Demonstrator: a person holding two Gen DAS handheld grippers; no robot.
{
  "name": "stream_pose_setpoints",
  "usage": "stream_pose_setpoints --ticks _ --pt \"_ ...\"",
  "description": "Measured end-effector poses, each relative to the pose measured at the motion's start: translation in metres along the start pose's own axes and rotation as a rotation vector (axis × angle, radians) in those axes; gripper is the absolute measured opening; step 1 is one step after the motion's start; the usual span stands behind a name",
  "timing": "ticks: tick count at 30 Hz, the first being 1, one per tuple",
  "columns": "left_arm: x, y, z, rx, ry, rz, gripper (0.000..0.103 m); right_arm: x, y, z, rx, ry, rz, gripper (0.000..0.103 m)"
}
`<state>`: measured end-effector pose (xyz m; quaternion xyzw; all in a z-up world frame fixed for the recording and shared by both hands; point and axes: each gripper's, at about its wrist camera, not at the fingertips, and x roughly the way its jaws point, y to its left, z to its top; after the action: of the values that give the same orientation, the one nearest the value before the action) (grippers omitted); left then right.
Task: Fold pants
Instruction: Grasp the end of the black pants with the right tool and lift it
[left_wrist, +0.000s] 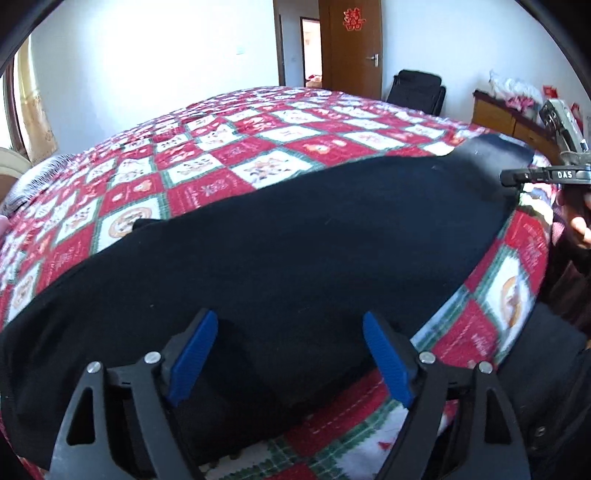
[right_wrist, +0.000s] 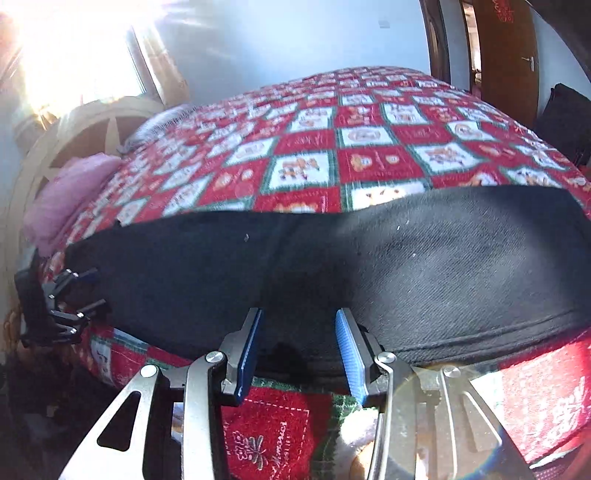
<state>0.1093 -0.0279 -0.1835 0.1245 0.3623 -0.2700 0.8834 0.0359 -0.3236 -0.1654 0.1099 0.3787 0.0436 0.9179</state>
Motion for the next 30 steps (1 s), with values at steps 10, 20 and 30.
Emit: stream_pose_setpoints --ticks 10,20,30 --pt "-0.017 0.035 0.010 -0.115 -0.084 0.072 0.093 -0.095 -0.116 0.014 0.321 -0.213 -0.152 0.043" --pt "-0.007 0.056 0.003 -0.224 -0.066 0.089 0.096 -0.106 -0.171 -0.006 0.518 -0.188 -0.137 0.043" --pt "-0.005 0.067 -0.003 -0.270 -0.059 0.101 0.097 -0.093 -0.175 -0.008 0.541 -0.202 -0.096 0.043"
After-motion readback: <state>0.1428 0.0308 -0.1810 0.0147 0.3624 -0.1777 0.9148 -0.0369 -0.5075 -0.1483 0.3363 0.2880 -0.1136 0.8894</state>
